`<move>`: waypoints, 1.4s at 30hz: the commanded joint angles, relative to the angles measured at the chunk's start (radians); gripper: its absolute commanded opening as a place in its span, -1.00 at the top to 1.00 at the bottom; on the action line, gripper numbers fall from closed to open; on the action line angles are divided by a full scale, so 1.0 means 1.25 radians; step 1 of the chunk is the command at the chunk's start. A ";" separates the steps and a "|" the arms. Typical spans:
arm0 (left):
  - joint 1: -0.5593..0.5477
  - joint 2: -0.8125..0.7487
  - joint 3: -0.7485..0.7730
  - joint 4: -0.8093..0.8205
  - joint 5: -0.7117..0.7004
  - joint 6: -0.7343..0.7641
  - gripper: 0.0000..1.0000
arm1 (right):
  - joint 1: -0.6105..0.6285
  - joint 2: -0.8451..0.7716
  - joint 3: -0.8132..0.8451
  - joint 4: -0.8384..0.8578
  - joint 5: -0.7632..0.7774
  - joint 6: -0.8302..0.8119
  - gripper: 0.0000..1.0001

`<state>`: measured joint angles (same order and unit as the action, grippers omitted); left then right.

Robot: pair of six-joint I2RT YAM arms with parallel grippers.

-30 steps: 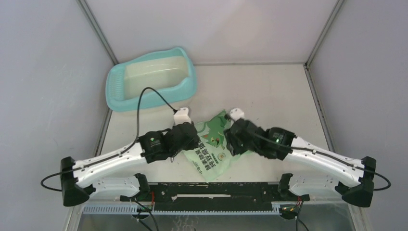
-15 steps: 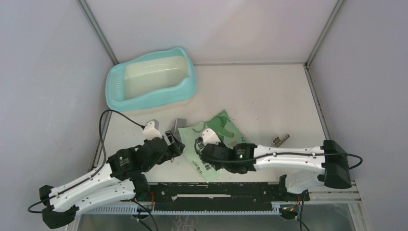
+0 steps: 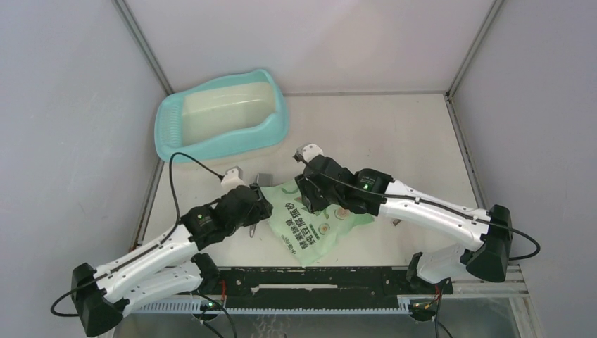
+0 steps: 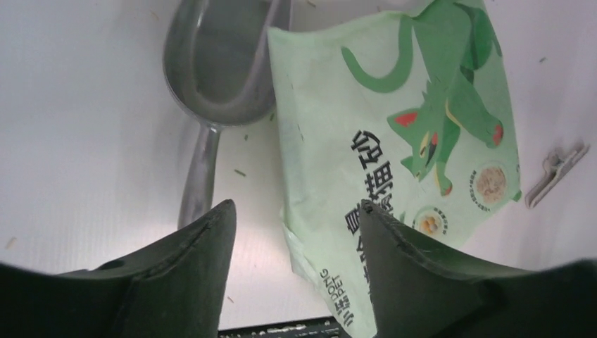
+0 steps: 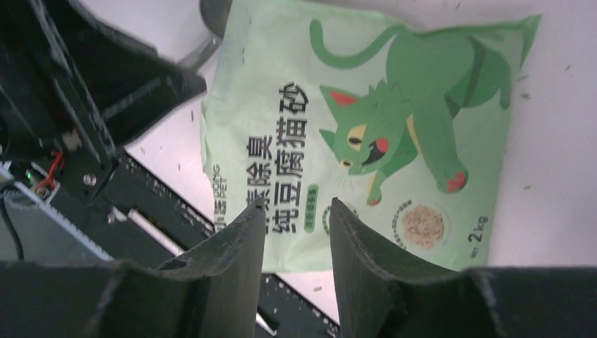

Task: Fill the litter box with clean litter
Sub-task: Adjust the cat litter bag at the center of the board.

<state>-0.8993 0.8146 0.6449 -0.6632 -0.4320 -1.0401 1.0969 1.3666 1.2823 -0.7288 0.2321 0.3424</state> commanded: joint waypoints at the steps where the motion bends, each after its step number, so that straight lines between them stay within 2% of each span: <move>1: 0.067 -0.002 -0.010 0.068 0.050 0.060 -0.32 | -0.035 -0.008 0.024 -0.064 -0.116 0.007 0.06; 3: 0.069 -0.038 -0.012 0.037 0.035 0.029 -0.36 | -0.047 0.015 0.071 -0.111 -0.131 0.004 -0.01; 5: 0.069 -0.099 -0.032 0.000 0.008 -0.020 -0.50 | -0.046 0.054 0.135 -0.162 -0.096 0.005 -0.02; 6: 0.069 -0.135 -0.042 -0.018 -0.008 -0.046 -0.61 | -0.042 0.079 0.173 -0.185 -0.070 0.014 -0.01; 7: 0.069 -0.168 -0.050 -0.036 -0.024 -0.065 -0.93 | -0.037 0.107 0.212 -0.208 -0.051 0.021 0.08; 8: 0.070 -0.198 -0.054 -0.046 -0.029 -0.073 -0.99 | -0.029 0.139 0.249 -0.226 -0.032 0.028 0.14; 10: 0.071 -0.244 -0.049 -0.086 -0.040 -0.083 -1.00 | 0.009 0.201 0.313 -0.247 0.017 0.037 0.00; 11: 0.073 -0.254 -0.042 -0.108 -0.045 -0.087 -1.00 | 0.032 0.244 0.344 -0.251 0.033 0.040 -0.22; 12: 0.073 -0.262 -0.034 -0.129 -0.051 -0.092 -1.00 | 0.050 0.278 0.378 -0.261 0.047 0.050 -0.35; 17: 0.075 -0.304 0.018 -0.281 -0.099 -0.167 -1.00 | 0.122 0.466 0.566 -0.335 0.102 0.057 -0.50; 22: 0.074 -0.427 0.013 -0.362 -0.128 -0.234 -0.99 | 0.147 0.605 0.698 -0.390 0.125 0.045 -0.57; 26: 0.074 -0.522 0.007 -0.404 -0.138 -0.258 -1.00 | 0.139 0.668 0.726 -0.403 0.158 0.055 -0.57; 32: 0.074 -0.508 0.011 -0.418 -0.136 -0.248 -1.00 | 0.094 0.714 0.735 -0.400 0.193 0.081 -0.49; 42: 0.073 -0.487 0.040 -0.419 -0.155 -0.222 -1.00 | 0.076 0.757 0.790 -0.393 0.194 0.072 -0.51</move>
<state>-0.8112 0.1848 0.6270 -1.1664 -0.5831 -1.3357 1.1732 2.3138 2.2009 -1.2297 0.4461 0.4259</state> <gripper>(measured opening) 0.996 0.749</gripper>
